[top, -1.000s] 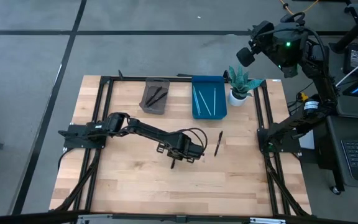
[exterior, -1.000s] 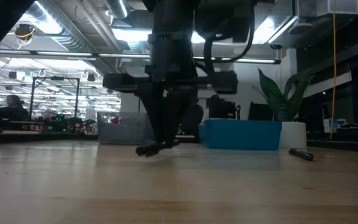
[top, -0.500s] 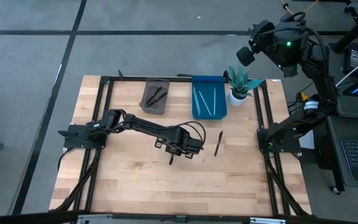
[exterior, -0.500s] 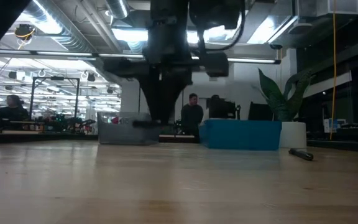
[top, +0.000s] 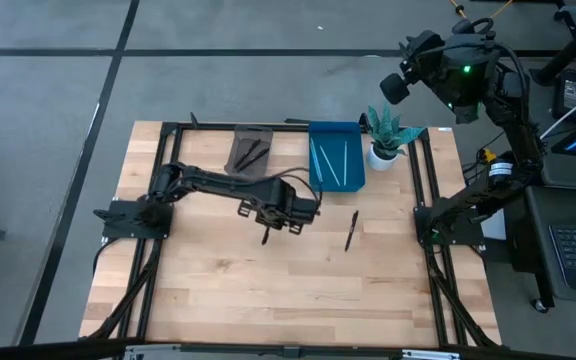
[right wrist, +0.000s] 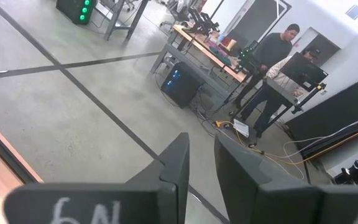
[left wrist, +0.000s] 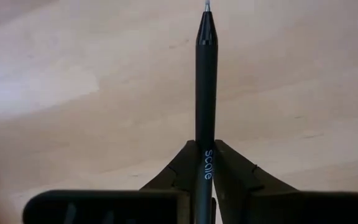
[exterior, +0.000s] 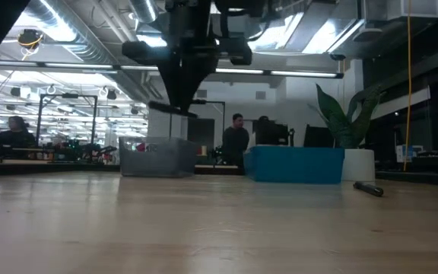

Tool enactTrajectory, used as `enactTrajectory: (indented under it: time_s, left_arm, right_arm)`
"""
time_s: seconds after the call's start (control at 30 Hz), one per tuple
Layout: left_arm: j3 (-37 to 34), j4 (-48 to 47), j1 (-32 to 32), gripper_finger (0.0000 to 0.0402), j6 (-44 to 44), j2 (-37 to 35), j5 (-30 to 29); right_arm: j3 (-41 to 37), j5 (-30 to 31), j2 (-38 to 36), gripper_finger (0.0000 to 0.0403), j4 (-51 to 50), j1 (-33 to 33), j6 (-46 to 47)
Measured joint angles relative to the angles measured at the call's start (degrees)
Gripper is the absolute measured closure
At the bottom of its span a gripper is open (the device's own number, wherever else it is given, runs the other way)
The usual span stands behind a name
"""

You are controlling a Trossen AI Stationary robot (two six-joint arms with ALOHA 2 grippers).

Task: Sort pens & pencils
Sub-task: Put the bottom black pen into the gray bin

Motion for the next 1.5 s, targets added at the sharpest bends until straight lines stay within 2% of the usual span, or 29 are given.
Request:
enactTrajectory:
  time_s: [0.3, 0.5, 0.67, 0.93, 1.1, 1.3, 1.5]
  left_arm:
    - [0.04, -4.22, 3.44, 0.0373, 2.53, -3.71, -1.25]
    - [0.07, -6.83, 8.19, 0.0364, 6.86, -6.09, -2.13]
    - [0.1, -9.15, 14.01, 0.0357, 15.02, -6.65, -3.62]
    - [0.09, -8.32, 25.83, 0.0368, 30.91, -6.59, -6.76]
    - [0.09, -7.19, 32.3, 0.0354, 39.18, -6.57, -7.48]
    - [0.09, -3.33, 37.08, 0.0359, 45.79, -6.55, -7.3]
    - [0.09, -0.25, 38.17, 0.0368, 49.38, -5.49, -6.87]
  right_arm:
    - [0.02, 0.0, 0.0, 0.0325, 0.11, 0.0, -1.01]
    - [0.02, -0.02, 0.0, 0.0325, 0.26, 0.02, -1.03]
    - [0.02, -0.02, 0.0, 0.0325, 0.94, 0.02, -0.76]
    - [0.02, -0.02, 0.0, 0.0325, 1.35, 0.02, 0.3]
    - [0.01, -0.01, 0.0, 0.0325, 2.86, 0.0, 0.47]
    - [0.02, 0.0, 0.0, 0.0325, 4.31, 0.0, 0.48]
    - [0.02, 0.02, 0.0, 0.0325, 4.87, 0.0, 0.48]
